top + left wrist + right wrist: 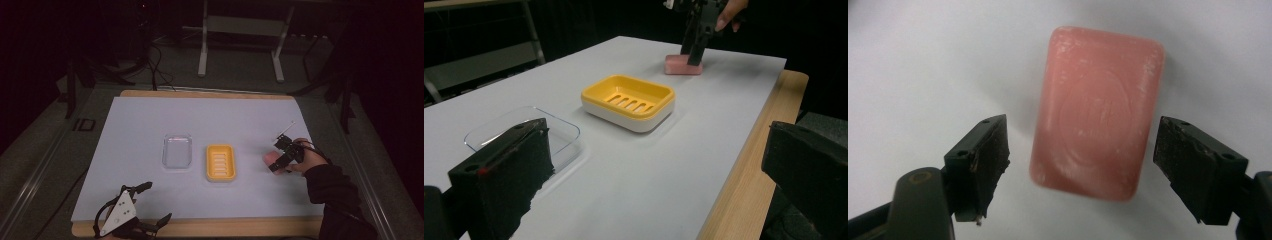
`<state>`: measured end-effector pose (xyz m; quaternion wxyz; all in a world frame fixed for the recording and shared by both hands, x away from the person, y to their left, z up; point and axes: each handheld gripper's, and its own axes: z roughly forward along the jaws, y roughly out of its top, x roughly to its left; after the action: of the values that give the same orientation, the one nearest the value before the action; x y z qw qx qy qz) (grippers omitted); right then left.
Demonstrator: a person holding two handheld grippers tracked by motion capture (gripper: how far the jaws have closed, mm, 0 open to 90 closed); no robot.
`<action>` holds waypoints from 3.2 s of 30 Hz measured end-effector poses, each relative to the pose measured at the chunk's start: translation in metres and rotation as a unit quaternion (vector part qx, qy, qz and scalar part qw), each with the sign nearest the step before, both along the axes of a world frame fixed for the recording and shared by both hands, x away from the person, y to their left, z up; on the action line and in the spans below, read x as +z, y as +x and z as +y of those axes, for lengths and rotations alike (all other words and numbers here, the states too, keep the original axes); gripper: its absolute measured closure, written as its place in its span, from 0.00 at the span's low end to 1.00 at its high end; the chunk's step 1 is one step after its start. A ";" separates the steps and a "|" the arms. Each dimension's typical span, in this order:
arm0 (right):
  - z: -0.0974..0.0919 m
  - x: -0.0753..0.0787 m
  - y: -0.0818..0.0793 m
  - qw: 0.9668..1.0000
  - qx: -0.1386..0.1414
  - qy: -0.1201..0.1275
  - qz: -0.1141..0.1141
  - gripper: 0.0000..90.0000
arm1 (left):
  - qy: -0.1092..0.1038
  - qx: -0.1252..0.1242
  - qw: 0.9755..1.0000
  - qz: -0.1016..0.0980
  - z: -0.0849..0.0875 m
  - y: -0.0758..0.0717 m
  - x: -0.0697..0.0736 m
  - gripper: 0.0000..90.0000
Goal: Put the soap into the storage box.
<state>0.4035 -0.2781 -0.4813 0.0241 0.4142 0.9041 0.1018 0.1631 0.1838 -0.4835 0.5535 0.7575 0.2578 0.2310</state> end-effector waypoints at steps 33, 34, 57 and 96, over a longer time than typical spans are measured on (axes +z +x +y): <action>0.014 -0.018 0.007 0.997 -0.070 -0.044 0.008 0.40 | 0.005 -0.003 1.000 0.001 -0.002 0.000 -0.001 0.00; 0.014 -0.018 0.007 0.996 -0.075 -0.045 0.009 0.40 | 0.006 -0.003 1.000 0.001 -0.002 0.000 -0.001 0.00; 0.013 0.018 0.001 0.978 -0.199 -0.059 0.019 0.41 | 0.004 -0.003 1.000 -0.002 -0.002 -0.001 0.000 0.00; 0.128 0.084 -0.035 0.978 -0.204 0.036 -0.034 0.41 | 0.004 0.002 1.000 -0.003 -0.004 0.003 0.000 0.00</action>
<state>0.3682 -0.1504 -0.3970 0.0597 0.5869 0.7951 0.1411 0.1665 0.1802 -0.4830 0.5510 0.7584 0.2567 0.2353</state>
